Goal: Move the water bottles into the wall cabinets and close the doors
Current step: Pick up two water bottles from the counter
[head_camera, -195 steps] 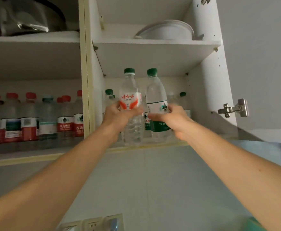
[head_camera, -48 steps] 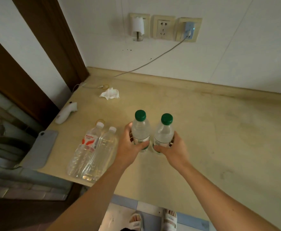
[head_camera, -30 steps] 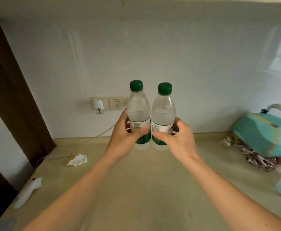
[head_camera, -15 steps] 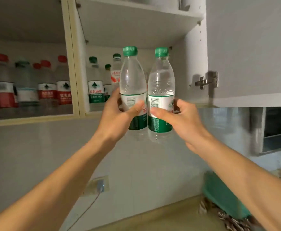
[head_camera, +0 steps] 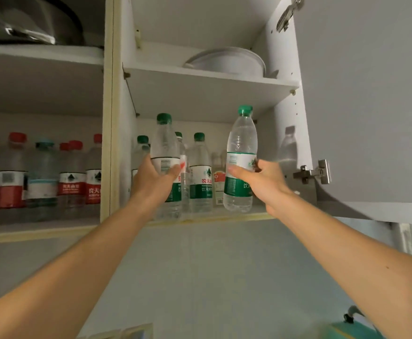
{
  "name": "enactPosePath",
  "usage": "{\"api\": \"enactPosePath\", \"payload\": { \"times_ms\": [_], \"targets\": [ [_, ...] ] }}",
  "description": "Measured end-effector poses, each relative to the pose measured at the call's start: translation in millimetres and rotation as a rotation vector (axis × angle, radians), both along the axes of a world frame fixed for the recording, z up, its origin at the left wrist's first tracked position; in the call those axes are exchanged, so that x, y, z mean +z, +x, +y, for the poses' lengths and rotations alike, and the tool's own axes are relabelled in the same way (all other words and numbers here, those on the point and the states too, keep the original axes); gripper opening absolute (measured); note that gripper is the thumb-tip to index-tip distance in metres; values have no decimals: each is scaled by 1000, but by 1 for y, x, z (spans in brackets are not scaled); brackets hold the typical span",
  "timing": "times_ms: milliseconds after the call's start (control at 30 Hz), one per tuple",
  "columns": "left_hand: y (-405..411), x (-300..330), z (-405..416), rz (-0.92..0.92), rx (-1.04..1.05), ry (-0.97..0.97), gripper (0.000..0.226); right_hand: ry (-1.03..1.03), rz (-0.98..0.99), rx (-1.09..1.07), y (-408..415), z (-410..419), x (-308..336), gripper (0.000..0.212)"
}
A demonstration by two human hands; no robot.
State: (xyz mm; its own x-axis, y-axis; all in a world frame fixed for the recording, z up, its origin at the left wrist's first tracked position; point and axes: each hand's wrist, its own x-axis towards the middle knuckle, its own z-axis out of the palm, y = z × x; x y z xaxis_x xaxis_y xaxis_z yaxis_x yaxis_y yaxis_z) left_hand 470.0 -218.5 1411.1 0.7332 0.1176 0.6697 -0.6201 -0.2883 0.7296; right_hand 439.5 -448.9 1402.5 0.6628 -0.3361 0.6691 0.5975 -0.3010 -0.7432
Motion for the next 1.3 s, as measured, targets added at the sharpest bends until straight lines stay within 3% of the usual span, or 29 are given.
{"api": "enactPosePath", "payload": {
  "times_ms": [400, 567, 767, 1067, 1233, 1300],
  "targets": [
    [49, 8, -22, 192, -278, -80, 47, -183, 158, 15, 50, -8, 6, 54],
    [60, 2, -48, 110, -174, -52, 47, -198, 178, -9, 66, -9, 6, 60],
    [63, 1, -77, 96, -85, 14, 80, -197, 181, -19, 77, -5, 6, 61],
    [60, 4, -78, 158, -77, 59, 87, -270, 201, -39, 74, -6, 7, 56],
    [41, 1, -52, 127, -118, 150, 60, -403, 244, -185, 56, 2, 10, 55],
    [29, -3, -37, 52, -92, 217, 54, -399, 166, -320, 47, 11, 9, 58]
  ]
}}
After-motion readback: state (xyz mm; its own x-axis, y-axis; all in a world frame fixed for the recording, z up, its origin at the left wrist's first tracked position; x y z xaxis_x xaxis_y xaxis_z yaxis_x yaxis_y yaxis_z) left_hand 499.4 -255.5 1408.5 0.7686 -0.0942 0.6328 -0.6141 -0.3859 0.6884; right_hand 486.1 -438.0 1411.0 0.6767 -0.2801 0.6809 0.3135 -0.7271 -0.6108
